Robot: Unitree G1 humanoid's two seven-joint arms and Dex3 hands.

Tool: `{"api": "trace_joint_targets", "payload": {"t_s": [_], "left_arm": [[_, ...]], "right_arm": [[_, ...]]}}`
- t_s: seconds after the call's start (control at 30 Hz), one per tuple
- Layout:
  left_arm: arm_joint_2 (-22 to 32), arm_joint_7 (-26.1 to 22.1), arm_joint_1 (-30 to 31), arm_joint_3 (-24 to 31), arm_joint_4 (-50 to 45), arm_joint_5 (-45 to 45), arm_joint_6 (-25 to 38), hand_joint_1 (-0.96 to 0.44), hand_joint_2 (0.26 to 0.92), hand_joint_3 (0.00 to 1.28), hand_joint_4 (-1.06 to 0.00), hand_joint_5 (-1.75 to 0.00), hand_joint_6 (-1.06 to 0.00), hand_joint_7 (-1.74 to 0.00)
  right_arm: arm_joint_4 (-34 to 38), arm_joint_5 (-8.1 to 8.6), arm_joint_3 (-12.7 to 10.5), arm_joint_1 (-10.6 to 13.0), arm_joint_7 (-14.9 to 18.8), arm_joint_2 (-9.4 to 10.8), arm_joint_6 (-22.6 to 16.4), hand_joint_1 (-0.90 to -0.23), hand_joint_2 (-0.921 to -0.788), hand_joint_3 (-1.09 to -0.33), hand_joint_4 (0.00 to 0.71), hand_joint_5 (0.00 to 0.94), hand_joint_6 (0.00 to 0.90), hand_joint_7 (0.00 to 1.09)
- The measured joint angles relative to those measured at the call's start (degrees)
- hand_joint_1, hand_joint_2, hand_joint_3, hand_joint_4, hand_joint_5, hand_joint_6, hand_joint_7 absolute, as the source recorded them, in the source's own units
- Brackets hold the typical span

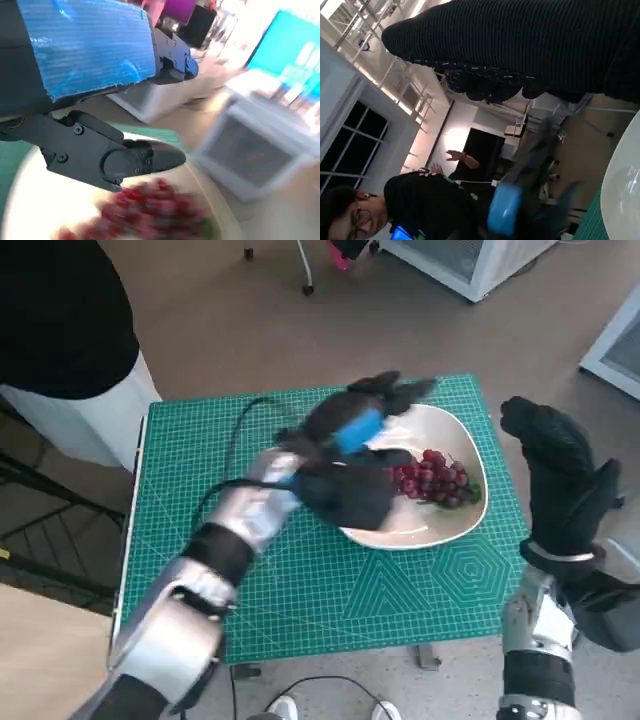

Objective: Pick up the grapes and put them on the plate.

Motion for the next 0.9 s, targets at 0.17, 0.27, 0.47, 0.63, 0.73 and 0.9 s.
{"api": "trace_joint_targets", "payload": {"t_s": [0.17, 0.27, 0.47, 0.63, 0.73, 0.9], "left_arm": [[-0.01, -9.66, 4.95, 7.52, -0.72, -11.85, -3.71, -0.69, 0.921, 0.60, -0.16, 0.00, -0.21, 0.00], [0.08, -15.83, 8.81, 12.16, -2.98, -19.19, -5.04, -0.69, 0.921, 0.62, -0.13, 0.00, -0.19, 0.00], [0.94, -24.84, 17.34, 19.52, -11.14, -30.73, -7.80, -0.67, 0.921, 0.63, -0.11, -0.01, -0.16, -0.01], [1.79, -25.98, 21.99, 22.10, -16.01, -33.14, -8.87, -0.67, 0.921, 0.63, -0.11, -0.01, -0.16, -0.01], [2.08, -25.91, 23.97, 22.95, -18.02, -33.47, -9.29, -0.67, 0.921, 0.63, -0.11, -0.01, -0.15, 0.00], [2.11, -25.42, 26.63, 23.60, -21.43, -33.57, -9.38, -0.68, 0.921, 0.62, -0.11, 0.00, -0.15, 0.00]], "right_arm": [[0.29, -0.06, 0.44, -1.40, 0.01, 0.45, -0.06, -0.558, -0.921, -0.648, 0.287, 0.006, 0.348, 0.00], [1.09, -0.01, 0.78, -2.44, 0.14, 0.87, -0.09, -0.565, -0.921, -0.638, 0.300, 0.011, 0.354, 0.01], [4.24, 0.42, 1.11, -3.81, 2.00, 1.27, -0.23, -0.570, -0.921, -0.630, 0.309, 0.011, 0.357, 0.01], [6.29, 0.94, 1.02, -4.37, 3.29, 1.51, -0.35, -0.571, -0.921, -0.621, 0.311, 0.010, 0.358, 0.01], [7.01, 1.17, 1.07, -4.94, 3.74, 1.96, -0.56, -0.572, -0.921, -0.614, 0.311, 0.008, 0.360, 0.01], [8.04, 1.17, 1.09, -5.73, 4.32, 2.37, -1.18, -0.579, -0.921, -0.607, 0.313, 0.008, 0.362, 0.01]]}}
